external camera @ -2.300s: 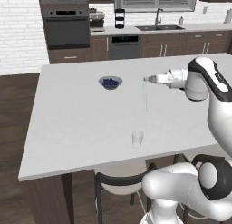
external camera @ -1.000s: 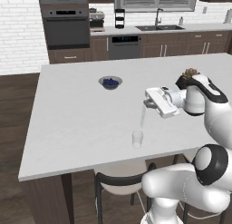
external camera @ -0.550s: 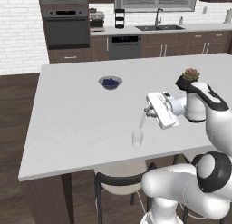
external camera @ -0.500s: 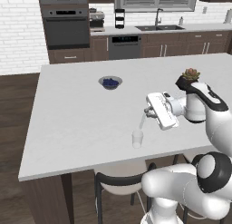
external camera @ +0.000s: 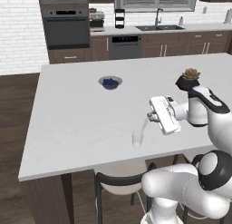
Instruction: Take a straw from the drawer in front and place it inside the glass cup on the dining counter.
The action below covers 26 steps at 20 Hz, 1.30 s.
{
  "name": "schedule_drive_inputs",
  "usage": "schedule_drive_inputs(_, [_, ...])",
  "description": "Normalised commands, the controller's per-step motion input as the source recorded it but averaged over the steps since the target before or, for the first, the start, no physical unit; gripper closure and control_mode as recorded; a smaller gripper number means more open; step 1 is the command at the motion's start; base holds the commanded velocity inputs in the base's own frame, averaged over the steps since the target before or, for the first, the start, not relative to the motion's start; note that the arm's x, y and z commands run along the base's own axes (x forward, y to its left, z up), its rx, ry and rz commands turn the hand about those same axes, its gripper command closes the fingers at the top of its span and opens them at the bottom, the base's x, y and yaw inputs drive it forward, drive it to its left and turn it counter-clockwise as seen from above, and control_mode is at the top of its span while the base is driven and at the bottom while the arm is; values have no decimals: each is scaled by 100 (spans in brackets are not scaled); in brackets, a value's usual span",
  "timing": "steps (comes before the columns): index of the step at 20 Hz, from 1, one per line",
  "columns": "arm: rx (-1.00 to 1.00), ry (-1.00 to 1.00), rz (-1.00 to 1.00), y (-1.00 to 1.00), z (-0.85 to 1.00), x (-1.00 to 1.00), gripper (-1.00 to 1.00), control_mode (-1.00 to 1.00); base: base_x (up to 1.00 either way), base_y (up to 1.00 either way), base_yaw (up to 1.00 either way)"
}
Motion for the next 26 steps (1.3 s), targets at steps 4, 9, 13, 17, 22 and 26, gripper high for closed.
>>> schedule_drive_inputs(4, [1, 0, 0, -2, 0, 0, 100, -100, 0, 0, 0])
schedule_drive_inputs(9, [3, 3, 0, 0, 0, 0, 100, -100, 0, 0, 0])
schedule_drive_inputs(13, [6, 9, 0, 1, -4, 0, 100, -100, 0, 0, 0])
schedule_drive_inputs(17, [6, 16, 0, 0, -5, 0, 100, -100, 0, 0, 0])
schedule_drive_inputs(22, [1, 4, 0, 0, -9, 1, 100, -100, 0, 0, 0])
schedule_drive_inputs(26, [0, 0, -1, 0, -15, 16, 100, -100, 0, 0, 0])
